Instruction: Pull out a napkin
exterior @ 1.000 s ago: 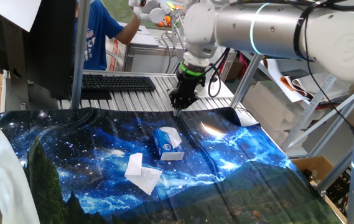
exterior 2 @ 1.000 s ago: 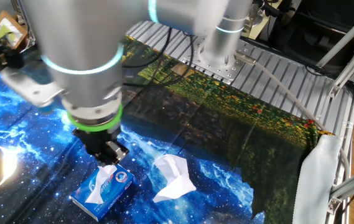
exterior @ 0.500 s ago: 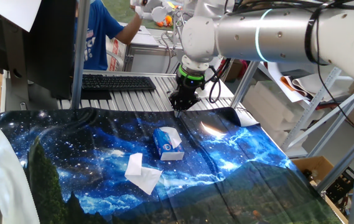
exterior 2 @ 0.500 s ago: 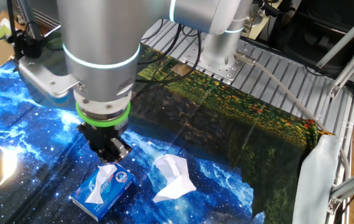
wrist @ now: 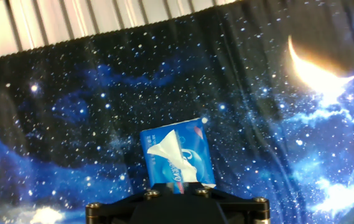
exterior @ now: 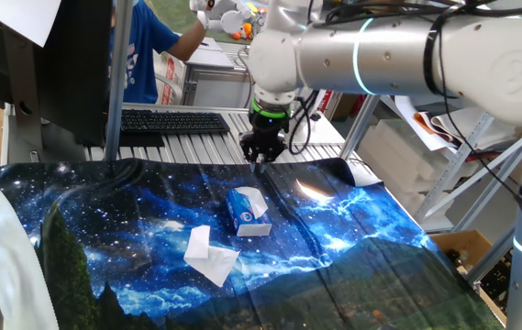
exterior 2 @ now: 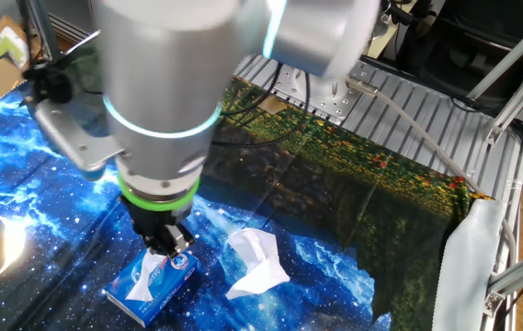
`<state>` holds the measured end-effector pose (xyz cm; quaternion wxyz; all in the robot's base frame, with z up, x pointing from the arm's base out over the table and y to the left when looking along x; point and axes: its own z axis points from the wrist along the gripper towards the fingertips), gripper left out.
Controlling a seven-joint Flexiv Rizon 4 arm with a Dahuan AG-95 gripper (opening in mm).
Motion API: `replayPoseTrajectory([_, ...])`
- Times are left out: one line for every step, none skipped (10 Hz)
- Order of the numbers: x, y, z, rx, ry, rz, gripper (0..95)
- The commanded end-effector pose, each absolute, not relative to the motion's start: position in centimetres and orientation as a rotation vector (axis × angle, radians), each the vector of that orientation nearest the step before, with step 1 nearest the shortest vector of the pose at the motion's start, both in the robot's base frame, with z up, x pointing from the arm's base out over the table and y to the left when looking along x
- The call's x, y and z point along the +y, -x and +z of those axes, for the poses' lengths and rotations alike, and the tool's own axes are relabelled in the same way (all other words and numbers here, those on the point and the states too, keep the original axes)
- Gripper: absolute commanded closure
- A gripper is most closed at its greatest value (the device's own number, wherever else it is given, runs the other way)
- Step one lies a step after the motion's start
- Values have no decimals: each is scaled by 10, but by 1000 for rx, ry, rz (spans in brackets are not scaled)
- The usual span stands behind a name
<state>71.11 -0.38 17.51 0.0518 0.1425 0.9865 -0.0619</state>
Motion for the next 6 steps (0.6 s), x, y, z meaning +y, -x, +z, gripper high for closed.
replayPoseTrajectory([-3, -715, 173, 3040, -369, -105, 760])
replayPoseTrajectory([-4, -717, 171, 3040, -380, -104, 760])
replayPoseTrajectory([-5, -720, 168, 3038, -395, -101, 570])
replayPoseTrajectory([-6, -723, 163, 3037, -411, -89, 570])
replayPoseTrajectory([-6, -724, 161, 3036, -428, -87, 570])
replayPoseTrajectory([-5, -726, 159, 3036, -442, -76, 380])
